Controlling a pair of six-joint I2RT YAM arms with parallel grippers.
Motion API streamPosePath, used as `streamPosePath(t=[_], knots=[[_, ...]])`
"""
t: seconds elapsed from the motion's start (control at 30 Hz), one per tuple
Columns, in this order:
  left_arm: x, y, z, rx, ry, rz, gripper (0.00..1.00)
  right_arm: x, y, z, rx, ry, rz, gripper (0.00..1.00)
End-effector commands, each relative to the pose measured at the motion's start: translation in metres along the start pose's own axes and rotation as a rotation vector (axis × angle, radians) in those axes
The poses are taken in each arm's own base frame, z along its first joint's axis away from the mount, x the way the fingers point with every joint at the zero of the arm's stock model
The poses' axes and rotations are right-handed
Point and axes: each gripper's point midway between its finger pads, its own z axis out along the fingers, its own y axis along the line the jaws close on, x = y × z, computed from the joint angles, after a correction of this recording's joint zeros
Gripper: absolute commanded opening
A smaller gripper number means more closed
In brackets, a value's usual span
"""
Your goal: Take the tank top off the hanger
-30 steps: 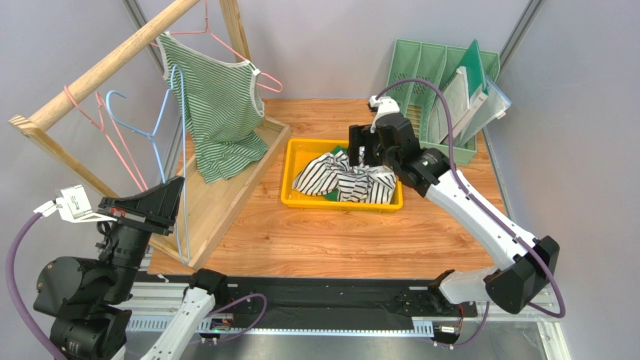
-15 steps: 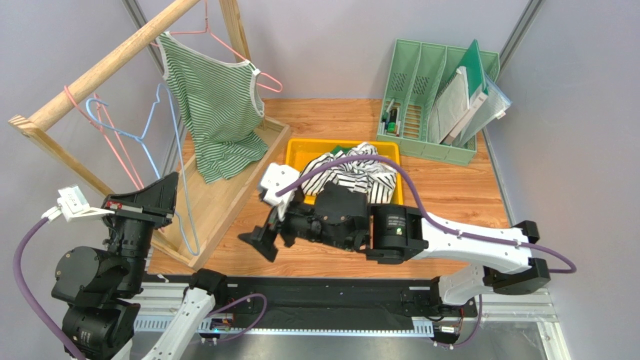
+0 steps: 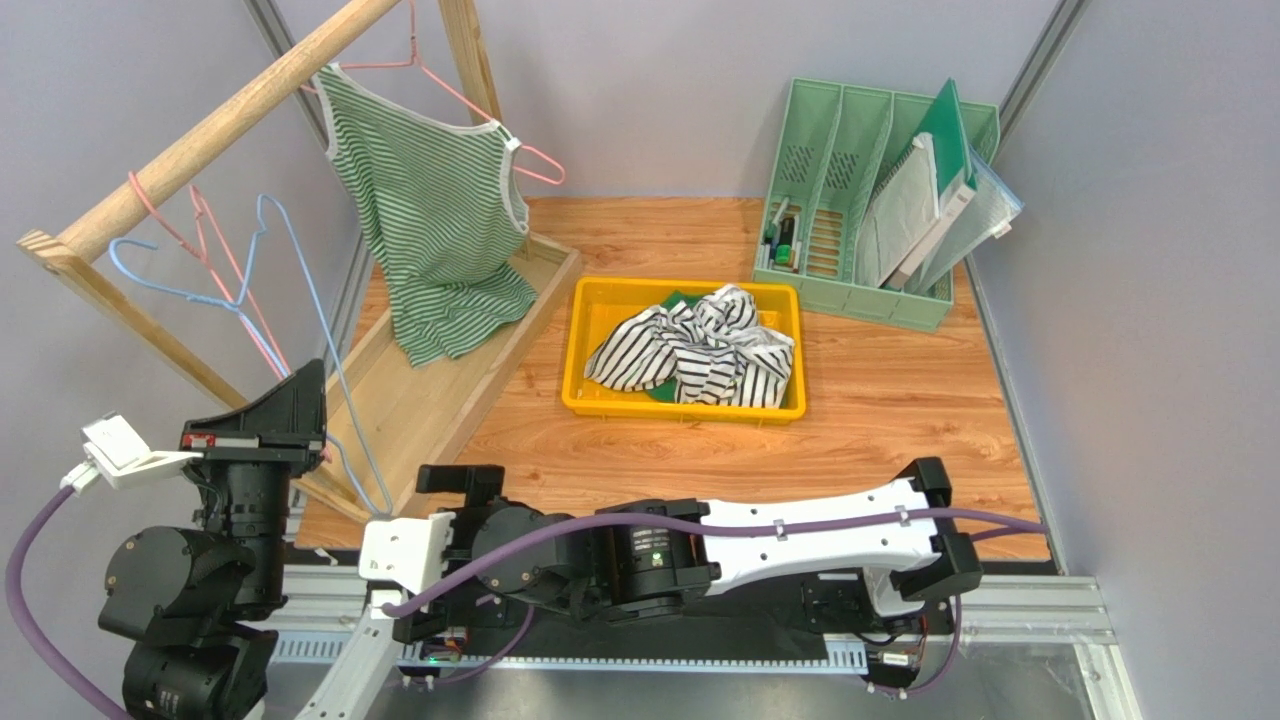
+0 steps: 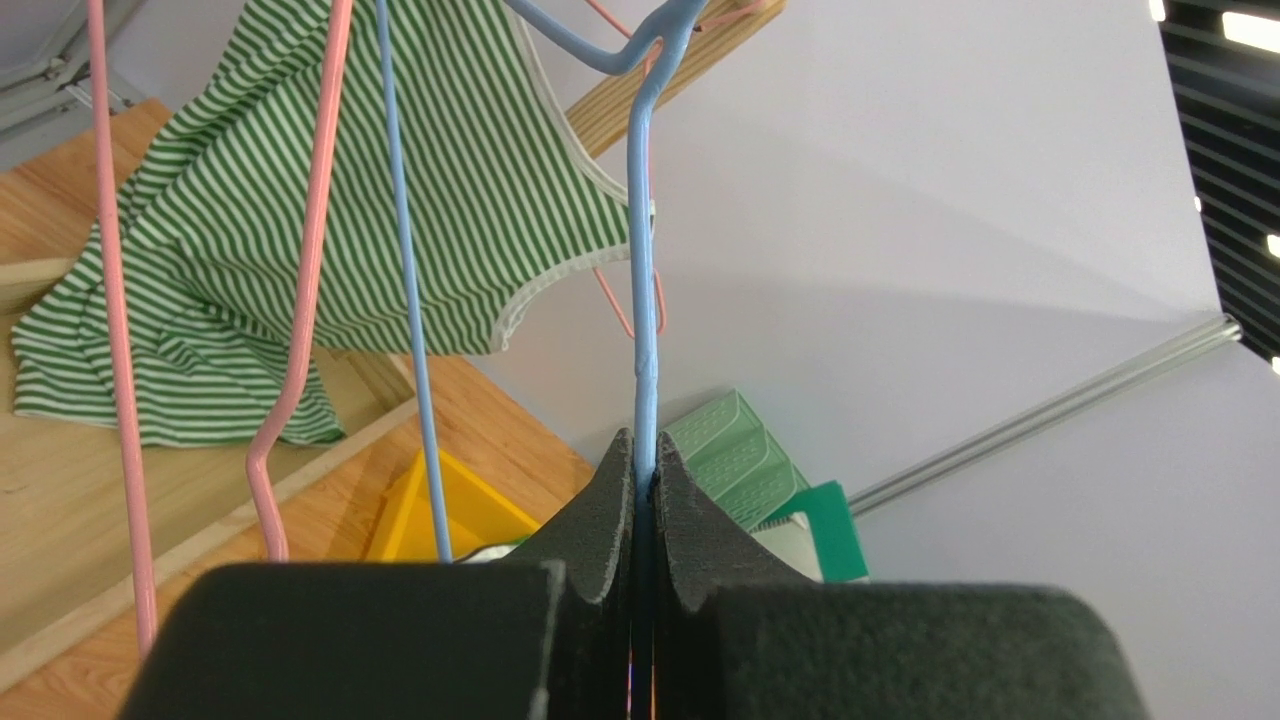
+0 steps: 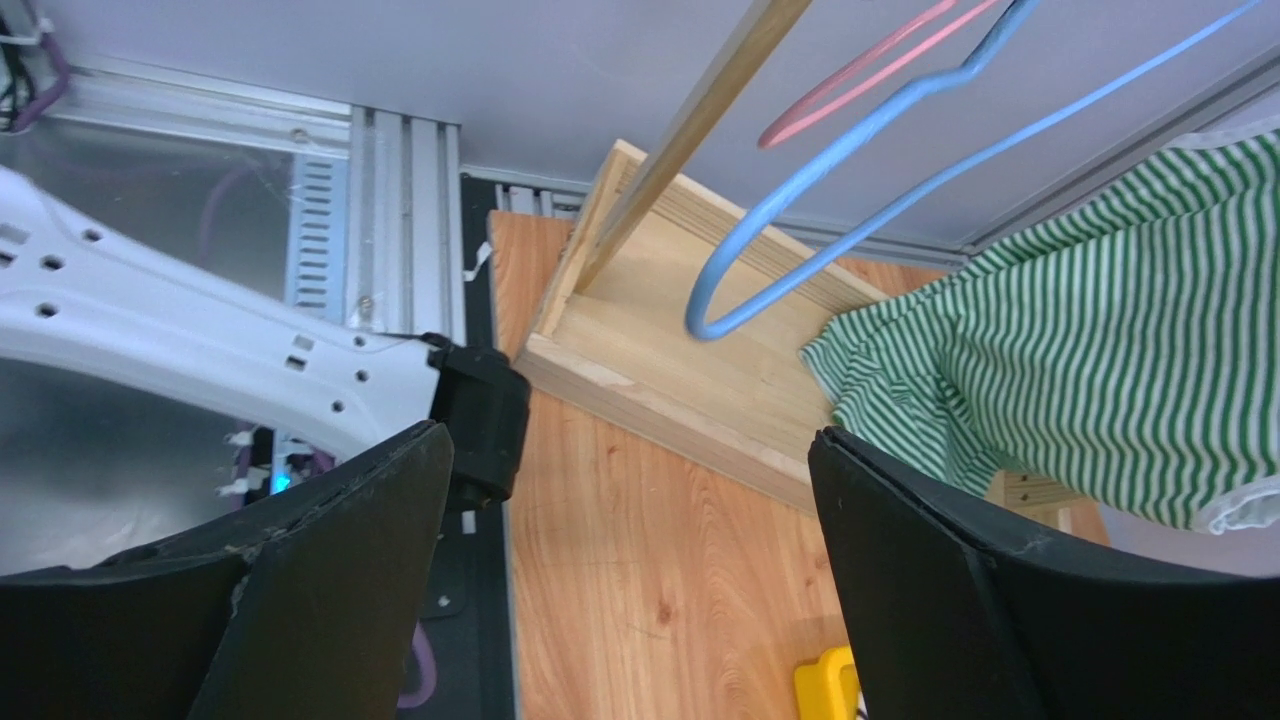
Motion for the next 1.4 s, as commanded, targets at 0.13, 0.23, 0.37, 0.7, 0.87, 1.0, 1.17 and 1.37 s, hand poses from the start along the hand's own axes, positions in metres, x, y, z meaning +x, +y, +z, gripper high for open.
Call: streamPosePath(t=[0.13, 0.23, 0.37, 0.7, 0.87, 1.0, 1.17, 1.37], knots=[[0.002, -0.001, 0.002, 0.002, 0.008, 0.008, 0.00, -0.047, -0.041, 0.017, 0.169, -0.121, -0.060, 0.92], [0.001, 0.000, 0.000, 0.005, 0.005, 0.013, 0.00, -0.052, -0.050, 0.020, 0.184, -0.137, -0.043, 0.87], [0.001, 0.001, -0.003, 0.009, 0.002, 0.007, 0.00, -0.058, -0.056, 0.023, 0.167, -0.170, -0.032, 0.72], [0.017, 0.004, 0.000, 0.013, 0.060, 0.007, 0.00, -0.060, -0.075, 0.031, 0.177, -0.184, -0.021, 0.52], [0.025, 0.007, 0.001, 0.006, 0.085, -0.001, 0.00, -0.063, -0.083, 0.032, 0.211, -0.188, -0.027, 0.46], [0.031, 0.011, 0.004, -0.009, 0.105, 0.001, 0.00, -0.062, -0.087, 0.036, 0.234, -0.185, -0.033, 0.38], [0.034, 0.010, 0.003, -0.001, 0.120, 0.013, 0.00, -0.057, -0.091, 0.036, 0.266, -0.171, -0.028, 0.18], [0.040, 0.008, 0.007, 0.013, 0.146, 0.024, 0.00, -0.054, -0.096, 0.033, 0.301, -0.156, 0.011, 0.00]])
